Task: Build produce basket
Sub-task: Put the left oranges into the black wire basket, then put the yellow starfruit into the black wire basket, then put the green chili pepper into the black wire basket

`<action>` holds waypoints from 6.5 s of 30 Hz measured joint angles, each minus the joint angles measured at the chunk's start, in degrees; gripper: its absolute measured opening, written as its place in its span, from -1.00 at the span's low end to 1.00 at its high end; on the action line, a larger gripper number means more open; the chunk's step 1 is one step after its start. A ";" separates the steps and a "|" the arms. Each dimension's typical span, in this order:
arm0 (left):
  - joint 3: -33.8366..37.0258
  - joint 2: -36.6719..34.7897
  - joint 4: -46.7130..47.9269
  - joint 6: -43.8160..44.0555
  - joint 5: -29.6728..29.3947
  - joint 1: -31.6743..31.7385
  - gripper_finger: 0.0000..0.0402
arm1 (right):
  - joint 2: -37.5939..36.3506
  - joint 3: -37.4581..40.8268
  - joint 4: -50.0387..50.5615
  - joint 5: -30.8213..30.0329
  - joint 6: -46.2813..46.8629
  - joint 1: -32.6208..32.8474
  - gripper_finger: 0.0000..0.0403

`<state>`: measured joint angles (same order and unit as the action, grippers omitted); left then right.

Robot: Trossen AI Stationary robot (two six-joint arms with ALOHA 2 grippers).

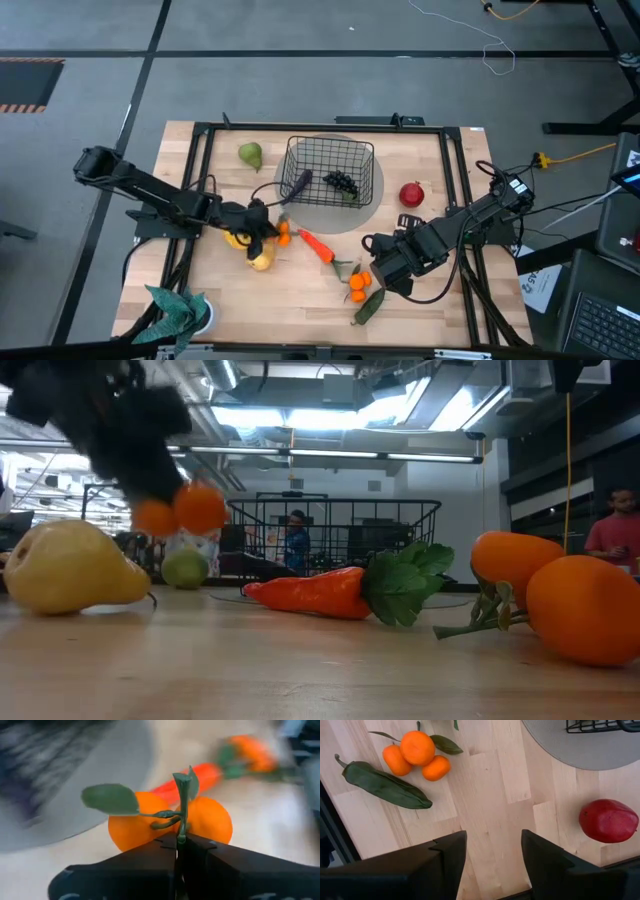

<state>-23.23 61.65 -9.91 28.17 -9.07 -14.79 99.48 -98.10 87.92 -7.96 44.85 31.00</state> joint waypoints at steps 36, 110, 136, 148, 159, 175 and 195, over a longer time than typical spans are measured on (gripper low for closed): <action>-24.43 9.87 -1.40 -18.35 2.33 25.82 -0.34 | 0.00 0.00 -0.02 -0.01 -0.25 0.00 -0.12; -16.61 6.68 62.08 -12.22 -5.78 -11.86 -0.35 | 0.00 0.00 -3.04 -3.00 0.10 3.80 -0.12; -17.00 10.19 62.15 -11.14 -3.84 -11.82 -0.94 | 0.00 0.00 -3.02 -2.98 0.08 3.80 -0.12; -34.27 10.02 73.78 -13.01 -6.52 -11.88 -0.99 | 0.00 0.00 -3.04 -2.98 0.04 3.79 -0.12; -50.35 9.97 57.25 -46.12 -29.35 -6.77 -0.99 | 0.00 0.00 -3.03 -2.98 -0.05 3.79 -0.12; -51.16 14.16 39.90 -40.02 -6.50 25.78 -0.40 | 0.00 0.00 -3.08 -2.98 -0.05 3.78 -0.12; -50.74 14.37 71.39 -18.45 -6.41 19.80 -0.23 | 0.00 0.00 -7.62 -3.00 0.10 3.78 -0.12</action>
<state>-73.97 76.02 61.48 9.71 -15.49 5.01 99.48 -98.10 80.30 -10.96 44.95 34.79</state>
